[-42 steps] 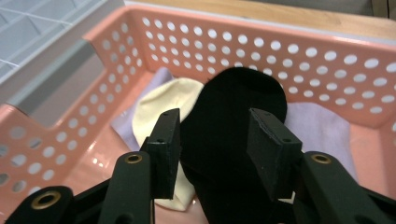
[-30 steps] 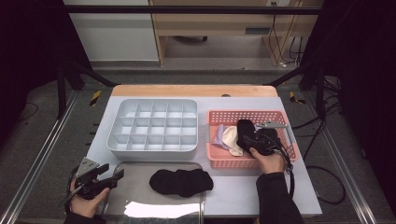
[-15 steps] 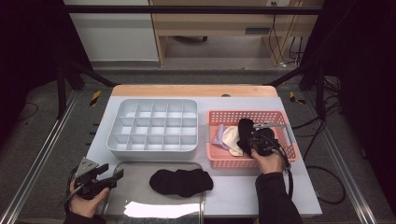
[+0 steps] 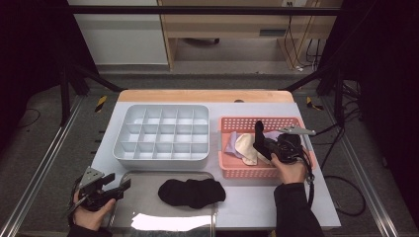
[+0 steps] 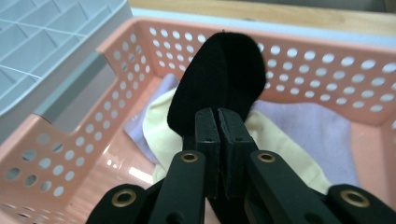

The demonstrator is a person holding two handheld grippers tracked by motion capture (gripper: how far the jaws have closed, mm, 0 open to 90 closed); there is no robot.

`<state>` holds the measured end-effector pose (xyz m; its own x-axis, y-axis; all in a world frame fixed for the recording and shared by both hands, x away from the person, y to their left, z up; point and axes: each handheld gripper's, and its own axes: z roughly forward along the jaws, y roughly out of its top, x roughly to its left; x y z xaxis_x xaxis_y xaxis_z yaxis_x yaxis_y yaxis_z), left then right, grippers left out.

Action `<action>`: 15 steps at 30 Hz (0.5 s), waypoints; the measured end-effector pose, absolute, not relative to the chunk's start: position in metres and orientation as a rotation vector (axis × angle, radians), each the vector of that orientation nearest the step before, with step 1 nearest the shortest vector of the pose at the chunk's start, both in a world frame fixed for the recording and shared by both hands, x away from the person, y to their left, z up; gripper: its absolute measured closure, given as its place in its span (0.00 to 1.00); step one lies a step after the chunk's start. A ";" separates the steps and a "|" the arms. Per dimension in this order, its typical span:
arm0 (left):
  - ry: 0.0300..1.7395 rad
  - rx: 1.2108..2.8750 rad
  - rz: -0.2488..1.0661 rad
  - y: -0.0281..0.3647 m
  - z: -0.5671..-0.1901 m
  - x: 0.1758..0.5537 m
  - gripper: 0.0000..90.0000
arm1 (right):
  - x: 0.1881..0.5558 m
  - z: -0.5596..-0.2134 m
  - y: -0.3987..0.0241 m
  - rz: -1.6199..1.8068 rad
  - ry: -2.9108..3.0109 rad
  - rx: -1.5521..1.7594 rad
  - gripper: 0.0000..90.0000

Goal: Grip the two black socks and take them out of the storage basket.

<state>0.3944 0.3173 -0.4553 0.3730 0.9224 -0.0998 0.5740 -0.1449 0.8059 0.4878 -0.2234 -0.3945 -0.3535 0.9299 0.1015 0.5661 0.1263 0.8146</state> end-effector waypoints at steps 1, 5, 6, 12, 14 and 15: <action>1.304 1.837 0.548 0.317 -0.455 0.394 0.35 | 0.487 -0.392 -0.224 1.130 1.970 1.436 0.97; 1.304 1.847 0.545 0.316 -0.456 0.395 0.35 | 0.484 -0.382 -0.225 1.178 1.944 1.398 0.97; 1.306 1.843 0.544 0.315 -0.456 0.395 0.35 | 0.484 -0.380 -0.226 1.187 1.941 1.388 0.97; 1.305 1.838 0.541 0.316 -0.455 0.395 0.35 | 0.483 -0.368 -0.226 1.226 1.917 1.364 0.97; 1.303 1.838 0.542 0.316 -0.455 0.395 0.35 | 0.483 -0.363 -0.225 1.246 1.908 1.350 0.97; 1.303 1.838 0.541 0.316 -0.455 0.394 0.35 | 0.483 -0.360 -0.223 1.250 1.906 1.340 0.97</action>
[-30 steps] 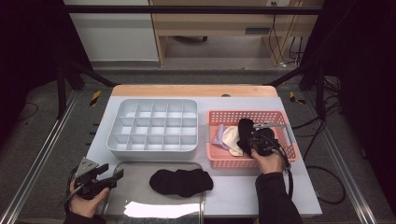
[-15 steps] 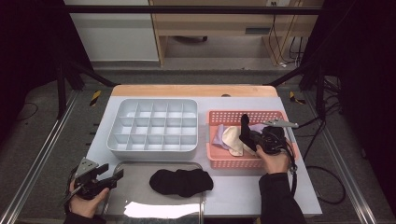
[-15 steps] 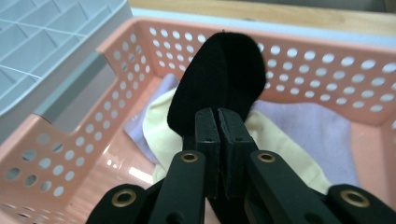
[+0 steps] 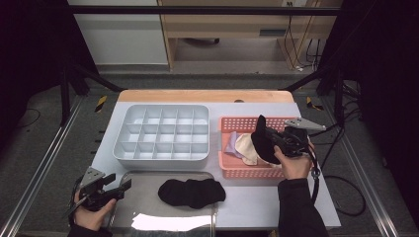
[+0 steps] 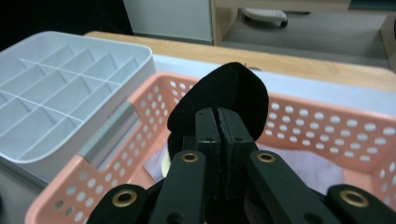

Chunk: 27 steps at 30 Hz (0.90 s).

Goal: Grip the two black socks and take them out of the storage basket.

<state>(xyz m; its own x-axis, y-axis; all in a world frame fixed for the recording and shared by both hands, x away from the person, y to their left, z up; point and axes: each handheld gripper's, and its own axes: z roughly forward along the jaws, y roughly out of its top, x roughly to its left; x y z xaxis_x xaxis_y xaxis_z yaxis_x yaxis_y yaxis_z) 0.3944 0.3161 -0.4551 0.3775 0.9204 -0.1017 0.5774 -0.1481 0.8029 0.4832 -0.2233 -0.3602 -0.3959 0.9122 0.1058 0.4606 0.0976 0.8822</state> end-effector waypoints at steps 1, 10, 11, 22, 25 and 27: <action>1.303 1.838 0.541 0.316 -0.455 0.394 0.35 | 0.484 -0.358 -0.222 1.257 1.903 1.325 0.97; 1.303 1.832 0.536 0.315 -0.455 0.395 0.35 | 0.484 -0.332 -0.215 1.346 1.862 1.273 0.97; 1.302 1.832 0.535 0.315 -0.455 0.395 0.35 | 0.483 -0.329 -0.214 1.352 1.865 1.262 0.97; 1.299 1.830 0.535 0.315 -0.454 0.394 0.35 | 0.468 -0.313 -0.207 1.414 1.877 1.197 0.97; 1.299 1.827 0.532 0.315 -0.454 0.394 0.35 | 0.461 -0.306 -0.204 1.436 1.884 1.169 0.97; 1.299 1.821 0.529 0.315 -0.454 0.394 0.35 | 0.454 -0.301 -0.203 1.459 1.891 1.141 0.97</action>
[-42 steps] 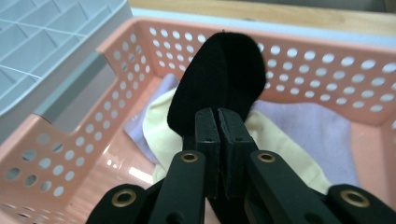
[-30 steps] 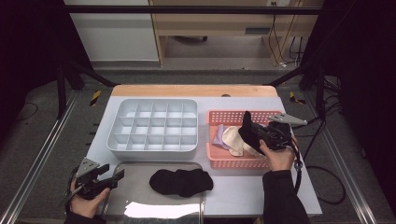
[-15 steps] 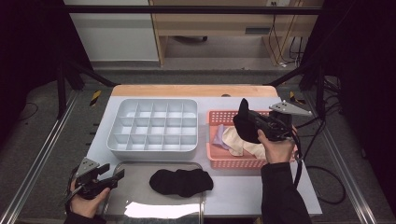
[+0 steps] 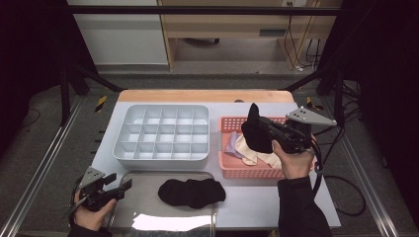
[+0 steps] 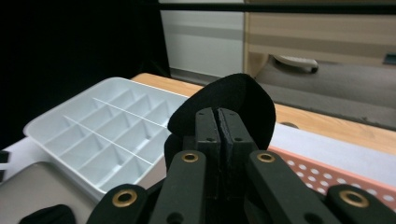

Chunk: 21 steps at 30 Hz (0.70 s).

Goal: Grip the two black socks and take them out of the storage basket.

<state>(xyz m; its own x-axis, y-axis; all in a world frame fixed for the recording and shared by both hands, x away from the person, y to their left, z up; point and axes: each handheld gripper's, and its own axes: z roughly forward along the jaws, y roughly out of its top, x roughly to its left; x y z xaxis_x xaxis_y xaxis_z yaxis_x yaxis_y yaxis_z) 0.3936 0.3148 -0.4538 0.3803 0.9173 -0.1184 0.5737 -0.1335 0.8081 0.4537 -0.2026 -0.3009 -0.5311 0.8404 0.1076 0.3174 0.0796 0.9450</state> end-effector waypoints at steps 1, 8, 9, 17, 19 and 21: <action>1.298 1.820 0.528 0.315 -0.454 0.394 0.35 | 0.451 -0.299 -0.202 1.468 1.894 1.132 0.97; 1.292 1.826 0.529 0.314 -0.454 0.393 0.35 | 0.425 -0.295 -0.190 1.518 1.953 1.048 0.97; 1.293 1.826 0.528 0.314 -0.454 0.393 0.35 | 0.422 -0.296 -0.188 1.525 1.959 1.037 0.97; 1.292 1.821 0.531 0.314 -0.454 0.393 0.35 | 0.397 -0.296 -0.178 1.578 2.011 0.964 0.97; 1.293 1.820 0.531 0.314 -0.453 0.393 0.35 | 0.392 -0.297 -0.177 1.594 2.024 0.947 0.97; 1.293 1.821 0.531 0.314 -0.453 0.393 0.34 | 0.388 -0.299 -0.176 1.605 2.040 0.939 0.97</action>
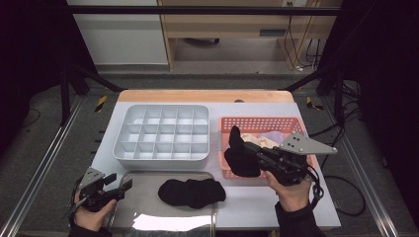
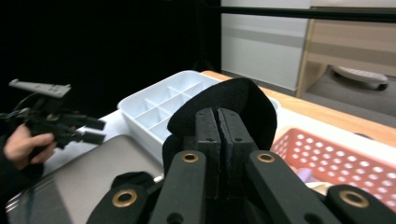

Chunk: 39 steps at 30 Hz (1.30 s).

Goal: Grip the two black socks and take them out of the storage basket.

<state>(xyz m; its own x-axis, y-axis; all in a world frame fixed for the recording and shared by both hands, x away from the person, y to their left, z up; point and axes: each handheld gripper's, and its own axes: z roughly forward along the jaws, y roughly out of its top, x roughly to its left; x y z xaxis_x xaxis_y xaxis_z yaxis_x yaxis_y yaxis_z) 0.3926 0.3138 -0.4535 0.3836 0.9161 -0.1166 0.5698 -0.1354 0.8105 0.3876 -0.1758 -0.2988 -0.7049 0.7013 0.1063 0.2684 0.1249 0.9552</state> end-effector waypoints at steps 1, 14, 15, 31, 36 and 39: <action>1.293 1.822 0.530 0.314 -0.453 0.393 0.34 | 0.385 -0.301 -0.175 1.611 2.049 0.933 0.97; 1.292 1.821 0.527 0.313 -0.453 0.392 0.34 | 0.366 -0.326 -0.175 1.606 2.154 0.918 0.97; 1.291 1.821 0.528 0.313 -0.453 0.392 0.34 | 0.364 -0.328 -0.175 1.602 2.160 0.914 0.97; 1.292 1.803 0.507 0.313 -0.452 0.392 0.35 | 0.359 -0.382 -0.188 1.482 2.284 1.039 0.97; 1.288 1.790 0.489 0.314 -0.451 0.391 0.36 | 0.362 -0.403 -0.197 1.408 2.296 1.116 0.97; 1.283 1.795 0.482 0.312 -0.451 0.391 0.36 | 0.367 -0.418 -0.198 1.351 2.311 1.157 0.97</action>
<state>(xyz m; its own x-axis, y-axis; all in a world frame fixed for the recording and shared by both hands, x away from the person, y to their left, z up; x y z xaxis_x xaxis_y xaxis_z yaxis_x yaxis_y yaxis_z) 0.3906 0.3121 -0.4513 0.3978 0.9032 -0.1616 0.5730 -0.1070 0.8125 0.3669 -0.1979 -0.4184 -0.6637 0.7247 0.1854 0.5172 0.2655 0.8137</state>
